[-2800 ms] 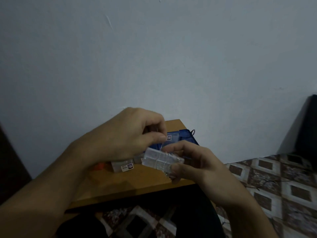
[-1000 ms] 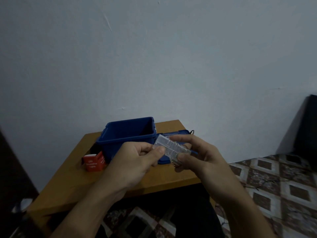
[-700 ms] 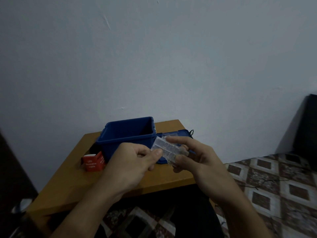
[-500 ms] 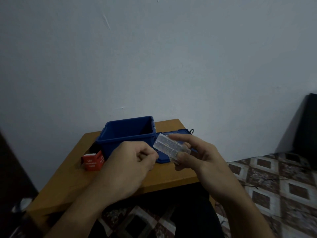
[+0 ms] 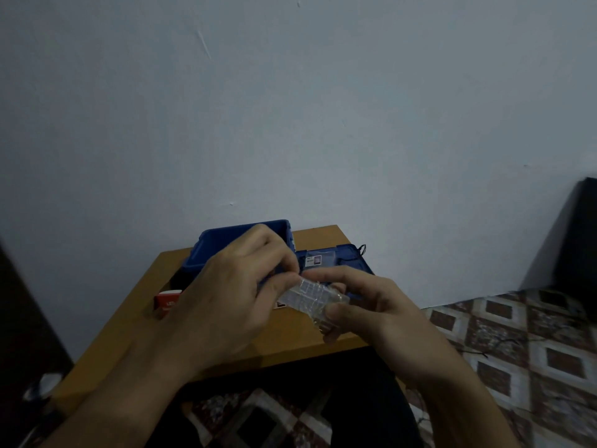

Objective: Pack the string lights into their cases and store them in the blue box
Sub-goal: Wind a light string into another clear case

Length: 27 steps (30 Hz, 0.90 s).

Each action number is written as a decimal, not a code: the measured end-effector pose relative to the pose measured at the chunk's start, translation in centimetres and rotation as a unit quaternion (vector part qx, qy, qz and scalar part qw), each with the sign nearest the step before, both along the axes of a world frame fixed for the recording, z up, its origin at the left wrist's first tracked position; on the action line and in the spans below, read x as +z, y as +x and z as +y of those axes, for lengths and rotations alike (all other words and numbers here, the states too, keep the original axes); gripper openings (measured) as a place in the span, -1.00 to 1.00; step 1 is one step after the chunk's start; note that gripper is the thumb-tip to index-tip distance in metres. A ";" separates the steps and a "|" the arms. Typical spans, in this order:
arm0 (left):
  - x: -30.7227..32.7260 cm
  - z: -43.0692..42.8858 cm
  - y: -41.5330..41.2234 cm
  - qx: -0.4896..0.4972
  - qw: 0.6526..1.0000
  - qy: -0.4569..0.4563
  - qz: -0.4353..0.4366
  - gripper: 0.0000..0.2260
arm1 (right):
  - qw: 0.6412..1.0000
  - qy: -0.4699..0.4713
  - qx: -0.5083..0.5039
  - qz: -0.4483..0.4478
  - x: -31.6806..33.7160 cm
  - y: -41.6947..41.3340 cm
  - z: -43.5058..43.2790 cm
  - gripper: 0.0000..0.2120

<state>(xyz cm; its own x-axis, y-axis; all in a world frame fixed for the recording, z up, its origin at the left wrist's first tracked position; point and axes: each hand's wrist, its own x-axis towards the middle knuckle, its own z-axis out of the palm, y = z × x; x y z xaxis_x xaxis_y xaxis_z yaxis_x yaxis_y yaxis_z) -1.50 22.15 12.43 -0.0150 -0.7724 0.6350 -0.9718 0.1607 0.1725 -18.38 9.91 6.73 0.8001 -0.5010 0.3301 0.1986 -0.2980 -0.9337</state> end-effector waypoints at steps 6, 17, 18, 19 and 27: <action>-1.2 -0.2 0.0 -0.004 0.993 -0.022 0.120 -0.83 | 1.000 -0.006 -0.003 0.008 0.1 -0.1 -0.1 -0.61; -2.0 -0.1 -0.2 0.006 0.994 -0.048 0.101 -0.86 | 1.000 0.015 0.001 0.006 0.3 -0.1 0.2 -0.62; -2.0 0.0 -0.2 0.001 0.992 -0.041 0.116 -0.86 | 1.000 0.015 0.002 0.004 0.3 -0.1 0.2 -0.62; -2.1 0.1 -0.2 -0.006 0.991 -0.031 0.134 -0.86 | 1.000 0.015 0.004 0.002 0.3 -0.1 0.3 -0.62; -3.1 1.1 0.9 -0.041 0.945 0.065 0.318 -0.88 | 0.999 0.036 0.032 0.004 -0.1 0.7 0.7 -0.64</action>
<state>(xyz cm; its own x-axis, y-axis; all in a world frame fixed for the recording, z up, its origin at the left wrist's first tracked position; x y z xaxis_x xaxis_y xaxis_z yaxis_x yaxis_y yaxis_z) -0.60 23.28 9.31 0.2749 -0.8574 0.4351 -0.6501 0.1677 0.7411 -17.71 10.61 6.68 0.8339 -0.4707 0.2883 0.2076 -0.2166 -0.9539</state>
